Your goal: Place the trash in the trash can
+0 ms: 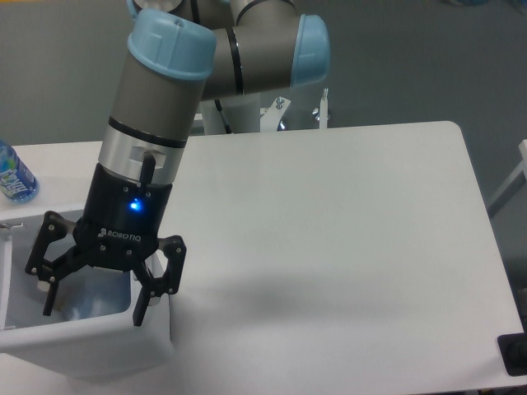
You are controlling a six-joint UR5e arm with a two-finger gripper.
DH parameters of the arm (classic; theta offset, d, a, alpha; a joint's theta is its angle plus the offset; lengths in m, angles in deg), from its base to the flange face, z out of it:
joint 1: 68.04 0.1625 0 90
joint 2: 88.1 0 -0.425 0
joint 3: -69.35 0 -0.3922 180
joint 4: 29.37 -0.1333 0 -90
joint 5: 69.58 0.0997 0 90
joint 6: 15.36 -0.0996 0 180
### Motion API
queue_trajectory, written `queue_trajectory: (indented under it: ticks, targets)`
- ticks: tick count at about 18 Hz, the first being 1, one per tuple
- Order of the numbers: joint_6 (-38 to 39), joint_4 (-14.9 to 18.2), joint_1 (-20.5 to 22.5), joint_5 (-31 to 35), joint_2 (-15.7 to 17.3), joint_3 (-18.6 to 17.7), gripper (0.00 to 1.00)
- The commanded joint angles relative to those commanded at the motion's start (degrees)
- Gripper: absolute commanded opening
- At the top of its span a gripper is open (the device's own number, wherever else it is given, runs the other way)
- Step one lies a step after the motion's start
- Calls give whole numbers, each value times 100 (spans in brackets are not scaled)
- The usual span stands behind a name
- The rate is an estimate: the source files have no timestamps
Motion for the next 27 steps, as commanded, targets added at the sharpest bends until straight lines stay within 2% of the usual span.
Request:
queue_trajectory:
  ticks: [5,6,9,12,15,20,23,25,27]
  targets:
    - [-26,9,633,61,150,149,100]
    - [-26,17,695,140,202,89,100]
    - [-236,44,958,868,448,-105,100]
    - [-895,114,1195,1107,536,-167,100]
    - [-1596,499,1468,1177,686,-193,100]
    - [-3916,1352,1758,1870,967,-483,100]
    - [-5374,2055,1820,2582,1160,-711,100]
    - [-5931,2162,1917,2759,1222,-764,100]
    - [-6081,2354,1978,2795,1231,-738,100]
